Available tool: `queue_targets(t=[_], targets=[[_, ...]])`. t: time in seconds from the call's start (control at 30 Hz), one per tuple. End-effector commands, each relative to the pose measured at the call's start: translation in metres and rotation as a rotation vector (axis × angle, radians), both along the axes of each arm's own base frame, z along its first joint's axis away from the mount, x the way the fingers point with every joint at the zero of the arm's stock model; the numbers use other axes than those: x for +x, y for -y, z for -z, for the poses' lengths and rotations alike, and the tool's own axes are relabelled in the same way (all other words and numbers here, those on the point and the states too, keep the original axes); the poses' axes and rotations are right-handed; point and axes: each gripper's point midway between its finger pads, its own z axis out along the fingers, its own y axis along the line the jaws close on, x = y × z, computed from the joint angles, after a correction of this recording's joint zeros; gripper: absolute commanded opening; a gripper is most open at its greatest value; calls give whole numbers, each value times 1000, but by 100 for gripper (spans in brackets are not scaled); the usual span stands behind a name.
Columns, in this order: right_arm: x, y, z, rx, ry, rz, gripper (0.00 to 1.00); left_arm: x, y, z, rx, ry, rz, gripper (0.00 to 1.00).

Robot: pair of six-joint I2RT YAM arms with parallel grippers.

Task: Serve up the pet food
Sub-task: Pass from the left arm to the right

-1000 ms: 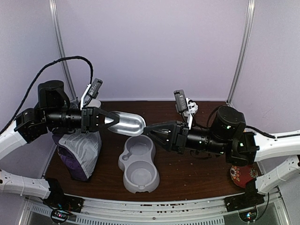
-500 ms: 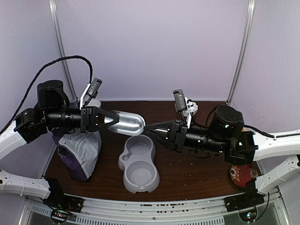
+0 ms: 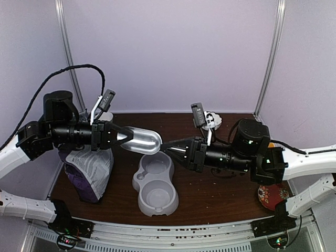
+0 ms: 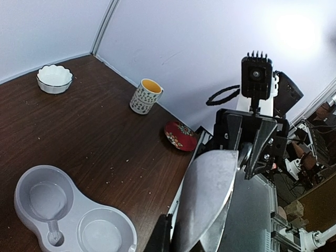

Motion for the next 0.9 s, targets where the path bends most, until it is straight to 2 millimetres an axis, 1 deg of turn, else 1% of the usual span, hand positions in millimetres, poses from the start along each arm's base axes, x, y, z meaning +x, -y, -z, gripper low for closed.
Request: queue_targets(t=[0.0,0.33,0.47,0.53,0.77,0.87], targets=[[-9,-3,-29,69,14,-50,16,10,1,6,27,28,-32,0],[-10,-8,-25,56,8,-55,10,11,1,13,50,26,-34,0],[-11,-11,-23,43,6,-59,2,10,-1,17,72,34,-32,0],[-12,-12,-22,37,10,-64,1,9,-3,20,84,39,-32,0],[-13,-17,-14,4,5,-67,0,8,-7,28,118,54,-31,0],[-8,-18,-8,-27,3,-37,0,10,-13,28,146,66,-58,0]])
